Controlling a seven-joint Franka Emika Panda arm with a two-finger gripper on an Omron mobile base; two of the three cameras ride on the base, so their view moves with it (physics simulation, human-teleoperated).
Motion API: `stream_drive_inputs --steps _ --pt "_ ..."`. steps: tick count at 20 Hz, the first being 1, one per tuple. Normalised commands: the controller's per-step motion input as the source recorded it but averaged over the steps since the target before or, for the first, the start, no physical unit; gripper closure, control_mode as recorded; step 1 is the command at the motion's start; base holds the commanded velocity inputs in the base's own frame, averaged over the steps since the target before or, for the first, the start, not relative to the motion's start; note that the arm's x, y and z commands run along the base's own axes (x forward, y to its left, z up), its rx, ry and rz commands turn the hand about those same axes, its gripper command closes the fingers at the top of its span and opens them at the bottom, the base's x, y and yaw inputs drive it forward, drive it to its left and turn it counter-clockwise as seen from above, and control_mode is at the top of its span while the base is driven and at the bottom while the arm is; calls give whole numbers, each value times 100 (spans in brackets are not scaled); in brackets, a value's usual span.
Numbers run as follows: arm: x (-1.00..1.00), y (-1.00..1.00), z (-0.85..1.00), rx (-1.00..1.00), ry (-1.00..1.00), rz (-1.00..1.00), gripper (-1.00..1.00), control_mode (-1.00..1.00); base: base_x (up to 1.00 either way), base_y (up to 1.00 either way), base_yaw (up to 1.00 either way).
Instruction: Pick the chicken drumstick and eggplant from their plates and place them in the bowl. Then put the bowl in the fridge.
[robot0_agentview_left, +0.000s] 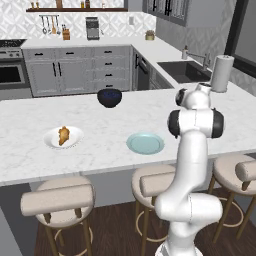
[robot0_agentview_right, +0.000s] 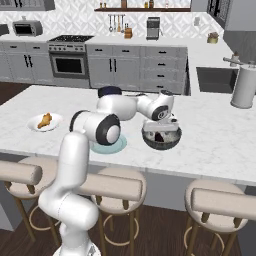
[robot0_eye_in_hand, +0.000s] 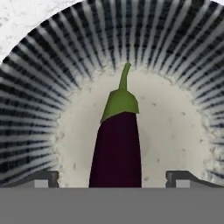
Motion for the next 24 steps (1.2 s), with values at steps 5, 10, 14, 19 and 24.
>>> stream_drive_inputs --steps 5,10,14,19,24 --pt "-61 44 63 6 -4 -2 -100 -100 0 0 0" --pt "-50 76 66 8 0 -9 -100 -100 0 0 0" --pt "-39 97 50 0 3 -5 -100 -100 0 0 0" --pt "-19 97 33 0 2 -2 -100 -100 0 0 0" --pt "-48 93 18 0 10 -15 -100 -100 0 0 0"
